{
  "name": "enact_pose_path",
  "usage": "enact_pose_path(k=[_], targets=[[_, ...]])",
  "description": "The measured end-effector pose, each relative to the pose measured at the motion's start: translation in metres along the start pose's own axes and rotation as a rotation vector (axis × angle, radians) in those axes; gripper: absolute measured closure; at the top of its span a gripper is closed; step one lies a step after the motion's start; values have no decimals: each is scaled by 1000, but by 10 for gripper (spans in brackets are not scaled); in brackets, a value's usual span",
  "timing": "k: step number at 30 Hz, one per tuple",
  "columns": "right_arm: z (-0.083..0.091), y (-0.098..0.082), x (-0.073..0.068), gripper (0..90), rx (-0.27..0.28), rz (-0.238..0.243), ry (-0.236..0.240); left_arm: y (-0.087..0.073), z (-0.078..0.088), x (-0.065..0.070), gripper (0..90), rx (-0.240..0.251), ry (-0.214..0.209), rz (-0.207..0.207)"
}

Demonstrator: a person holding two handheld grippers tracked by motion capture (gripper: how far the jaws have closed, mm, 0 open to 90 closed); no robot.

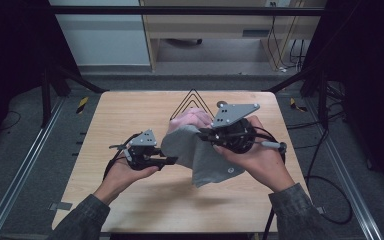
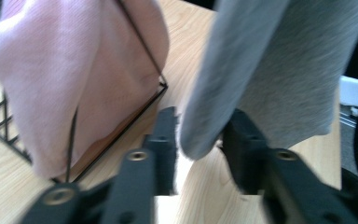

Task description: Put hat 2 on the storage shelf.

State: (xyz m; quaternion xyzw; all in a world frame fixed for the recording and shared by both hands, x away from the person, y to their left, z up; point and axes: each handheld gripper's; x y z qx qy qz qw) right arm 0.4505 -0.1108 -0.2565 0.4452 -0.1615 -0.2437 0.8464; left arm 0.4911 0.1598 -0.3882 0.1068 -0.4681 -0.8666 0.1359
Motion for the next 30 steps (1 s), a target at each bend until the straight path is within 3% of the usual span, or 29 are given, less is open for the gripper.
enact_pose_path(k=[4, 6, 13, 17, 19, 23, 30], targets=[[-1, -10, 6, 864, -8, -24, -7, 8, -1, 1, 835, -14, -24, -22], [1, -15, 10, 864, -12, -35, -14, 12, 1, 2, 850, -34, -21, -42], [5, -32, 22, 864, -6, -86, -33, 32, 14, 0, 857, -71, 9, -73], [6, -37, 27, 864, 8, -119, -32, 42, 24, -1, 858, -80, 33, -64], [9, -37, 29, 864, 10, -128, -38, 48, 28, 0, 859, -87, 37, -67], [14, -33, 29, 864, 21, -133, -50, 69, 41, 2, 860, -112, 66, -111], [22, -26, 38, 864, 77, -167, -44, 89, 50, 0, 862, -104, 98, -117]])
Point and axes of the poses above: each handheld gripper's, and its own axes: z roughly backward along the jaws, y roughly out of its top, x roughly to its right, and after that the axes turned 10 degrees about -z, right-handed
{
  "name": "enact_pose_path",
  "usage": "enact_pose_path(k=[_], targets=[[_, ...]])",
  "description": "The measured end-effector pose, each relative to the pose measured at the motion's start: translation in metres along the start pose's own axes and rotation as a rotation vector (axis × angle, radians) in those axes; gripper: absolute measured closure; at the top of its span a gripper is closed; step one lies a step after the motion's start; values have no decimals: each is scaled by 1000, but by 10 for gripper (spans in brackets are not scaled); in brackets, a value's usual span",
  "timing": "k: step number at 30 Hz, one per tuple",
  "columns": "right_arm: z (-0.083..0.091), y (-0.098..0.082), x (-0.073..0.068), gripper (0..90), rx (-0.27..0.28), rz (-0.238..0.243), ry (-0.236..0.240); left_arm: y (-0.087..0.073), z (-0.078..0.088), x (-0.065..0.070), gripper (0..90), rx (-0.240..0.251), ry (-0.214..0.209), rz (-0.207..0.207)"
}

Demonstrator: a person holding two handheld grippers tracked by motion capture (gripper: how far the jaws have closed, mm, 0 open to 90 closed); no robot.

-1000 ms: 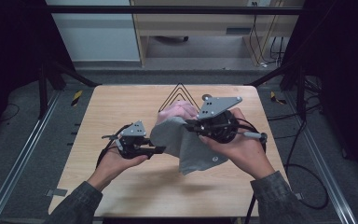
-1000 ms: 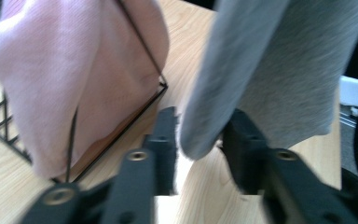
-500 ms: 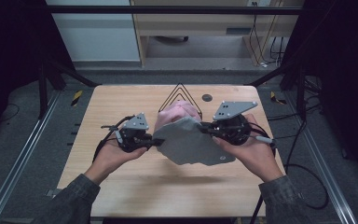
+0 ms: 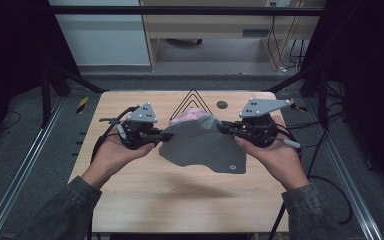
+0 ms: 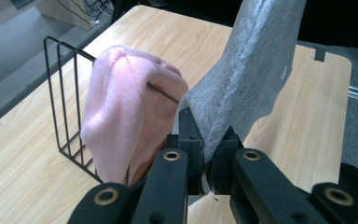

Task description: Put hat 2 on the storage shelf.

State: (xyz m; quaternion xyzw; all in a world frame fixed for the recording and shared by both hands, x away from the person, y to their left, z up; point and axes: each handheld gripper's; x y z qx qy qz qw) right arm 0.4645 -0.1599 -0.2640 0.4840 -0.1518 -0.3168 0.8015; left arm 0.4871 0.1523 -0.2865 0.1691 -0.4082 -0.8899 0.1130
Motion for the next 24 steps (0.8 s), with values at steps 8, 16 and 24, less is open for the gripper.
enact_pose_path(k=[8, 16, 24], targets=[[0, 12, 6, 864, 21, -14, 4, 13, 8, -11, 861, 4, 27, -14], [-2, 23, 12, 864, 38, -48, 24, 23, 16, -17, 864, 12, 39, -8], [-4, 32, 19, 864, 45, -72, 27, 29, 18, -23, 864, 4, 47, -22]])
Point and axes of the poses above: each handheld gripper's, and its own axes: z roughly backward along the jaws, y roughly out of its top, x roughly to its right, and after that the axes turned 10 degrees about -z, right-handed
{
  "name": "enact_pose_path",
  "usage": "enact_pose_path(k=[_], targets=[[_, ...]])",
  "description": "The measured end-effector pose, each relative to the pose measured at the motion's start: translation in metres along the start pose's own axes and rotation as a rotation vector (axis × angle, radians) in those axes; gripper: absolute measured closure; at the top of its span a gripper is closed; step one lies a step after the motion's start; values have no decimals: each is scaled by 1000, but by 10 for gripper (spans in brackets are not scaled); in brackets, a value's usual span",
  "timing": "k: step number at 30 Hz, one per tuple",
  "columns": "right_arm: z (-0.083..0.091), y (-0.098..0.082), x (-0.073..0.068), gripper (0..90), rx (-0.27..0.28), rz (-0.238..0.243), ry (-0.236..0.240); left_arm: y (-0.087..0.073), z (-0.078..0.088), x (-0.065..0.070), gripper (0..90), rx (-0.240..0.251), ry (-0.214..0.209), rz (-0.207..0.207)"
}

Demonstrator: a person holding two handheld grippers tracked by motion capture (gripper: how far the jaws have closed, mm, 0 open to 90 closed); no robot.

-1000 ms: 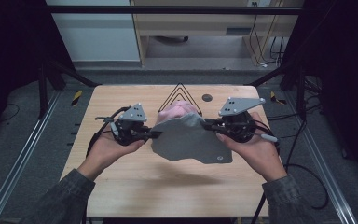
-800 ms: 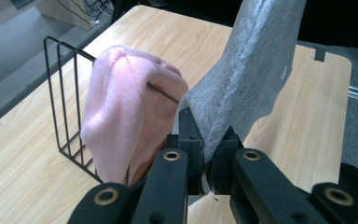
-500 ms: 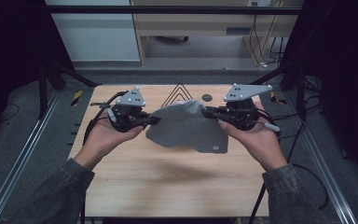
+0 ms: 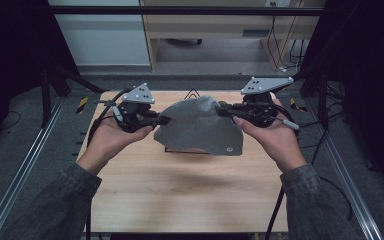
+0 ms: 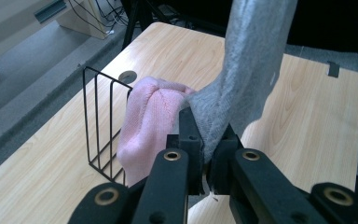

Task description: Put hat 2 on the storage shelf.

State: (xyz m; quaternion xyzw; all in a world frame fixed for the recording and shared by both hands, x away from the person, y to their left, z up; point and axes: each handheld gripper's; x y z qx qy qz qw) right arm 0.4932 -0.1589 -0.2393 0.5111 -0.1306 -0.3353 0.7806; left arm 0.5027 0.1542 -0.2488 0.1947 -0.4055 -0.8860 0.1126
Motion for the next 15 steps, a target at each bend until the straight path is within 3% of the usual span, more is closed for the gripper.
enact_pose_path(k=[8, 15], targets=[[2, 16, -2, 864, 23, 6, -7, 8, 11, -7, 864, 21, 22, -1], [4, 35, 4, 865, 80, -17, -37, 22, 17, -22, 864, 64, 46, 13]])
Point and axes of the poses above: each handheld gripper's, and its own axes: z roughly backward along the jaws, y roughly out of its top, x roughly to its right, and after that the axes turned 10 degrees about -z, right-handed
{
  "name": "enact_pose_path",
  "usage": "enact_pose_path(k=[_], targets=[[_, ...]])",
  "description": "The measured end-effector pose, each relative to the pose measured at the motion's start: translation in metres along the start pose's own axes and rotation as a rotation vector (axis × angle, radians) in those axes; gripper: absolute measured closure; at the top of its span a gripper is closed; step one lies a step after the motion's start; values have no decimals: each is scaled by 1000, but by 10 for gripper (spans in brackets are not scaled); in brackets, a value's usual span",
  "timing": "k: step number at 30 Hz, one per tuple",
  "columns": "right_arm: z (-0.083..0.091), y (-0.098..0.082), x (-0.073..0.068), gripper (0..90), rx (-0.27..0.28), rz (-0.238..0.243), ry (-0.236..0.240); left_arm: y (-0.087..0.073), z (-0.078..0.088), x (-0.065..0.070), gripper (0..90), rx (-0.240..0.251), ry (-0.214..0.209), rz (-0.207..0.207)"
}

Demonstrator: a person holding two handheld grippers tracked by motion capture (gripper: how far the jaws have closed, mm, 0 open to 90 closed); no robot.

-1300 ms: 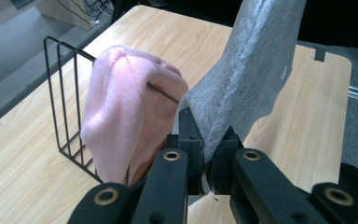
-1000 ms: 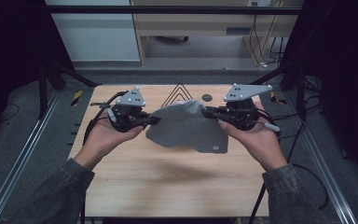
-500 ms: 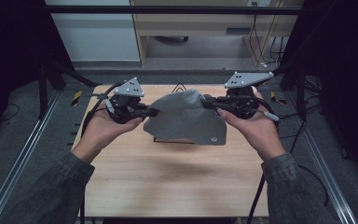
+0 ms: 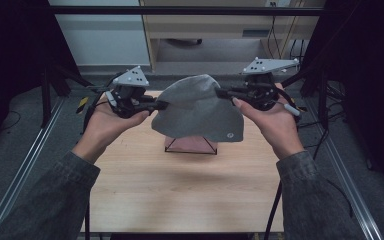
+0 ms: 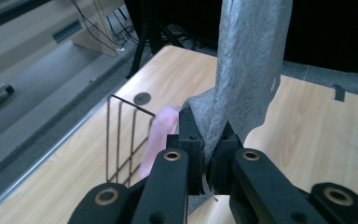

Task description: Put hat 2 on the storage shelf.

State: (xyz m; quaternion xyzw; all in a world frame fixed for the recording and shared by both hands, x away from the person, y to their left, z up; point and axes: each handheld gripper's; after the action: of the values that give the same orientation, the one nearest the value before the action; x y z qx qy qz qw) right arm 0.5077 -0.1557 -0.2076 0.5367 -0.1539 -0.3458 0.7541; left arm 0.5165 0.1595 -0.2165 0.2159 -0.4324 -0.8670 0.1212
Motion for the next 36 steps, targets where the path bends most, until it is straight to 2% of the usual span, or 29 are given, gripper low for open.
enact_pose_path(k=[7, 13, 15, 16, 18, 22, 23, 24, 28, 32, 36], targets=[[0, 17, 9, 864, 36, 10, -30, 17, -2, -9, 864, -2, 32, -19], [0, 30, 24, 864, 114, -21, -39, 34, -3, -23, 864, 29, 86, -24], [-2, 31, 27, 864, 116, -32, -39, 35, -5, -26, 864, 28, 94, -26], [-8, 34, 34, 864, 121, -41, -49, 37, -11, -33, 864, 28, 101, -16], [-13, 35, 38, 864, 124, -47, -55, 36, -17, -41, 864, 30, 103, -5], [-22, 36, 50, 864, 135, -59, -60, 33, -27, -50, 864, 23, 116, -11], [-31, 34, 58, 863, 135, -64, -70, 31, -34, -56, 864, 19, 131, -10], [-34, 33, 61, 864, 132, -68, -73, 29, -38, -58, 864, 22, 134, -3], [-53, 27, 72, 864, 106, -66, -111, 22, -55, -67, 864, -19, 152, -22], [-68, 22, 82, 864, 95, -72, -130, 13, -66, -76, 865, 5, 158, 11], [-80, 18, 87, 864, 71, -58, -146, 4, -78, -81, 865, -5, 167, 25]])
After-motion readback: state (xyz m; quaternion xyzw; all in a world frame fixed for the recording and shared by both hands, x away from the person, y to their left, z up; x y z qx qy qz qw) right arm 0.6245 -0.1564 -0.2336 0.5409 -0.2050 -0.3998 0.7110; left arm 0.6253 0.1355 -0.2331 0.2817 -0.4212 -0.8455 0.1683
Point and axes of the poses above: each handheld gripper's, and its own axes: z roughly backward along the jaws, y roughly out of its top, x roughly to its right, and after that the axes turned 10 degrees about -z, right-handed
